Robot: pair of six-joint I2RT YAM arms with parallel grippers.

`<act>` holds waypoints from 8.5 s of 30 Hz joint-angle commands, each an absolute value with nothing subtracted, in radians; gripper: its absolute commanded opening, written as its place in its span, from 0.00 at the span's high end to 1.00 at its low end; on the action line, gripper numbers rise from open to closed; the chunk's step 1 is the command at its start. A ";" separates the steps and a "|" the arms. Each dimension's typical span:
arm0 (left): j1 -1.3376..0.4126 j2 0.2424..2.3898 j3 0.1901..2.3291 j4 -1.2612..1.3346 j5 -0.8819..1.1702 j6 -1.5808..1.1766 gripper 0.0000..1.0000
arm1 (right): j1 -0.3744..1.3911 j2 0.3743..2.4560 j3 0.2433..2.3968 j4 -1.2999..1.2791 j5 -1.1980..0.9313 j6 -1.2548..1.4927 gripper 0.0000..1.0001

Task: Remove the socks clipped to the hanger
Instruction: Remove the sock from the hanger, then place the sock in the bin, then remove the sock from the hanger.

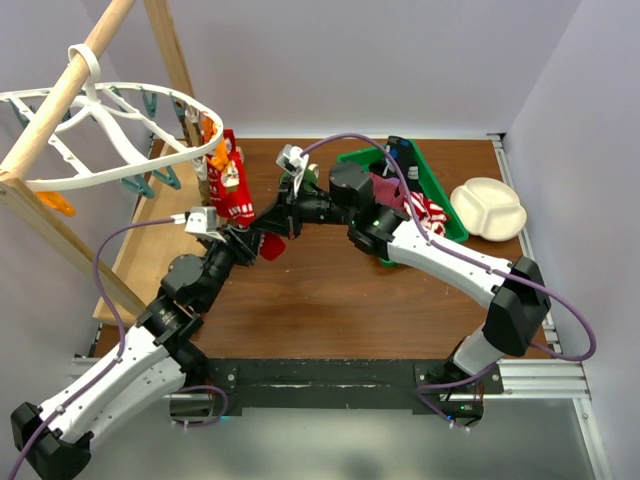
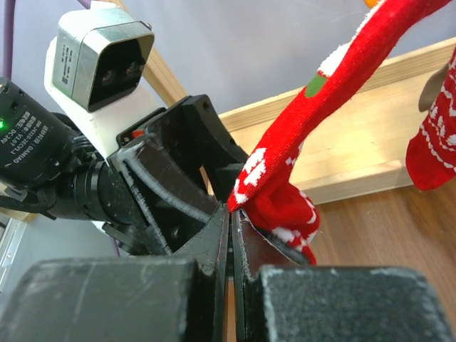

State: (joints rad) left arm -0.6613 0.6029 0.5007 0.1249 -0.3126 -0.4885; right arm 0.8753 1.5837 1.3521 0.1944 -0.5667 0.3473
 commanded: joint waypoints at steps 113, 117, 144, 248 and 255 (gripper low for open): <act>-0.655 0.555 0.594 -0.046 -0.232 -0.477 1.00 | 0.824 1.901 1.824 0.301 -0.170 0.430 0.26; -0.655 0.594 0.607 -0.035 -0.206 -0.472 1.00 | 0.810 1.784 1.680 0.275 -0.083 0.403 0.20; -0.943 1.511 1.153 0.311 -0.094 -0.379 1.00 | 0.755 0.832 1.054 -0.029 0.613 0.377 0.15; -0.779 0.686 0.511 -0.336 -0.672 -0.847 0.41 | 0.664 2.350 2.212 0.462 -0.574 0.387 0.02; -0.779 0.644 0.505 -0.363 -0.637 -0.853 0.41 | 0.672 2.497 2.304 0.618 -0.577 0.523 0.01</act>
